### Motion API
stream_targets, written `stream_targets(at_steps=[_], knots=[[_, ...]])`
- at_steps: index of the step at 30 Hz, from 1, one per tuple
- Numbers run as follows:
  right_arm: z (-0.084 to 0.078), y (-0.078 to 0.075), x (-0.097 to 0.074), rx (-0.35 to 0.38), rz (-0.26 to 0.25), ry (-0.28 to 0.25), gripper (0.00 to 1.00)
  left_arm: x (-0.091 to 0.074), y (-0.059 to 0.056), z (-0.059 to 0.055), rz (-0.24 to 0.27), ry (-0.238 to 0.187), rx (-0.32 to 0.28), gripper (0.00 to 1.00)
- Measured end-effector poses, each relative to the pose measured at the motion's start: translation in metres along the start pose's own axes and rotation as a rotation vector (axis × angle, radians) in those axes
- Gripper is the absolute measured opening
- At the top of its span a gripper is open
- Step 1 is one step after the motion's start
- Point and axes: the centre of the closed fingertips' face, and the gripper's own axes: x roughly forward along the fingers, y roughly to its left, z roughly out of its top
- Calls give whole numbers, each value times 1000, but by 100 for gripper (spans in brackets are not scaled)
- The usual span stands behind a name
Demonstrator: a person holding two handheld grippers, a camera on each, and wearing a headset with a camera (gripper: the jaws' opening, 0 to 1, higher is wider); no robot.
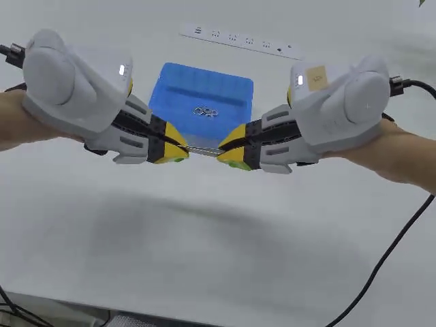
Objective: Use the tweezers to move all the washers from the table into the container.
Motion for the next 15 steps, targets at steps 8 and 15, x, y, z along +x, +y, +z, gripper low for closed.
stream_targets(at_steps=[8,15], knots=[[-36,-12,25,18,-5,67,7,31,14,-38,15,142,-17,5],[-57,-14,38,12,6,120,7,46,15,-55,-2,226,6,5]])
